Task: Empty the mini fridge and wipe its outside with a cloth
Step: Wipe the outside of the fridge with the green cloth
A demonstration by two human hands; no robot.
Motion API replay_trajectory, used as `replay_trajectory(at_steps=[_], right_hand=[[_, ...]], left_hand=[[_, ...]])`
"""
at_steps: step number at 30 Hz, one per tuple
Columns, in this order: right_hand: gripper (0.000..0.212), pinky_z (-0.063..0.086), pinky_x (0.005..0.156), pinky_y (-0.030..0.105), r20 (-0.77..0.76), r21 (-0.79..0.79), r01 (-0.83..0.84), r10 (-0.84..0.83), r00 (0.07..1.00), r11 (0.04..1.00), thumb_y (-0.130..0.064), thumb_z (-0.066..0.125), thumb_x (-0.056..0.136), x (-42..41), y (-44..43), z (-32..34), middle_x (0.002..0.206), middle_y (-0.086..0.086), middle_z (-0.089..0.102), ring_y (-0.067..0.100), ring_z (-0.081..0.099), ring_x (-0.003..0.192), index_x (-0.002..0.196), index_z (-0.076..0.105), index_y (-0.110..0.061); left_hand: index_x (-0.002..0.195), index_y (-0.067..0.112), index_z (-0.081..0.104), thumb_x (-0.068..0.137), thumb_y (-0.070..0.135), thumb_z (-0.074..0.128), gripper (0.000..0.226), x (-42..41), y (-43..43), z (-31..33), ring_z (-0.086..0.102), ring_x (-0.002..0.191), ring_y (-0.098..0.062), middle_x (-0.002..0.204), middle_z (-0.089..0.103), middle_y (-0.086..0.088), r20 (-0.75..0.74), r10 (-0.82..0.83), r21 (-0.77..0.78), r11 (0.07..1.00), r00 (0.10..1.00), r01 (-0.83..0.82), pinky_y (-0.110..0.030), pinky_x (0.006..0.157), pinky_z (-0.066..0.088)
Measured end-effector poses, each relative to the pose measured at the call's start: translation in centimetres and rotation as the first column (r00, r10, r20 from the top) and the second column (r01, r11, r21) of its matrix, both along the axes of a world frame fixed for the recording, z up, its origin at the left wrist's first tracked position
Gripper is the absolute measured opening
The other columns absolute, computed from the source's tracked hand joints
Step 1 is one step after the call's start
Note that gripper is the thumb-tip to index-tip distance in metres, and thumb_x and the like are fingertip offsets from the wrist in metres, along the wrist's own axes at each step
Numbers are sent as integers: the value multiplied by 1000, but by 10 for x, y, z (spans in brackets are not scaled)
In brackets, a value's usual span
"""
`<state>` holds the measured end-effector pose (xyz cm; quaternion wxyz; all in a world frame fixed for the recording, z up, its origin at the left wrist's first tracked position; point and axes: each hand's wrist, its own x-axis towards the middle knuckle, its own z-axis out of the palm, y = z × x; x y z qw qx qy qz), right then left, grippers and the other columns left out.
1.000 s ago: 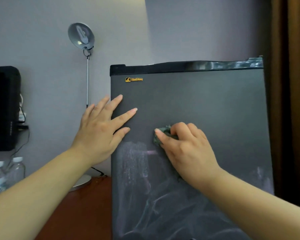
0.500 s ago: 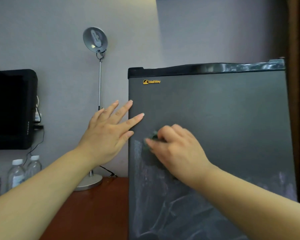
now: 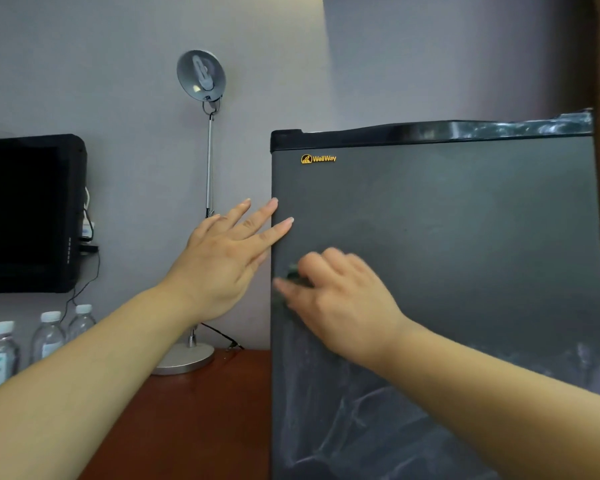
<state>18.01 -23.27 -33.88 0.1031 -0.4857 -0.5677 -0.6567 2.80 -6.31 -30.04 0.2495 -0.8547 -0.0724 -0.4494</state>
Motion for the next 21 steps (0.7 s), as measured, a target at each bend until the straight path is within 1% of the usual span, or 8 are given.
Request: replay_trajectory(at_steps=[2,3,7,11,14,16,19,21], right_hand=[[26,30,62,37,-148,142,27,-5,989,990,-31,60,93,-1,-1,11,93,4,54,27,44,77,117,70,-24],[28,30,62,37,-154,147,38,-15,988,988,-31,60,94,-3,-1,6,93,4,54,26,43,77,118,69,-24],[34,34,61,38,69,-135,32,-23,997,990,-30,60,95,2,-9,-28,94,2,54,25,45,77,129,65,-26],[34,37,60,39,-134,35,6,-1,991,999,-29,65,93,4,-16,-32,93,4,55,27,45,75,127,67,-27],[35,32,62,38,47,-157,38,-31,998,987,-28,56,97,4,-19,-65,95,1,56,25,44,77,130,64,-27],[33,33,62,38,24,-107,32,-29,999,994,-28,58,97,9,-22,-63,94,1,57,25,45,76,129,65,-28],[38,33,63,39,-133,60,25,-16,991,998,-30,67,93,9,-18,-64,95,3,58,27,46,76,130,65,-27],[41,33,63,39,-23,-33,25,-25,999,999,-28,65,92,4,-14,-86,95,3,58,27,45,75,132,64,-24]], left_hand=[[156,48,14,102,42,18,54,-2,1,-1,18,153,-26,166,11,16,-12,8,-1,1000,1000,-8,-51,115,28],[156,47,13,102,42,18,55,-3,2,-2,17,154,-26,166,11,15,-14,14,-3,1000,1000,-14,-51,115,27],[157,43,13,102,43,19,55,-4,2,-8,16,154,-26,167,14,11,-14,45,6,999,999,-45,-51,115,29],[159,40,10,101,46,24,60,-1,1,-21,15,154,-27,168,10,7,-19,63,-2,998,998,-63,-51,117,27],[159,40,7,100,49,26,62,3,-2,-34,11,155,-26,169,4,9,-13,64,-1,998,998,-64,-50,119,23],[158,42,3,100,49,27,64,5,-2,-41,8,155,-25,169,0,11,-8,61,0,998,998,-61,-49,120,20],[158,44,0,100,49,28,65,8,-1,-45,11,155,-26,169,-1,11,-5,46,-14,999,999,-46,-51,119,24],[158,42,2,99,50,29,65,9,-1,-45,12,154,-27,169,0,10,-11,45,-24,999,999,-46,-52,118,26]])
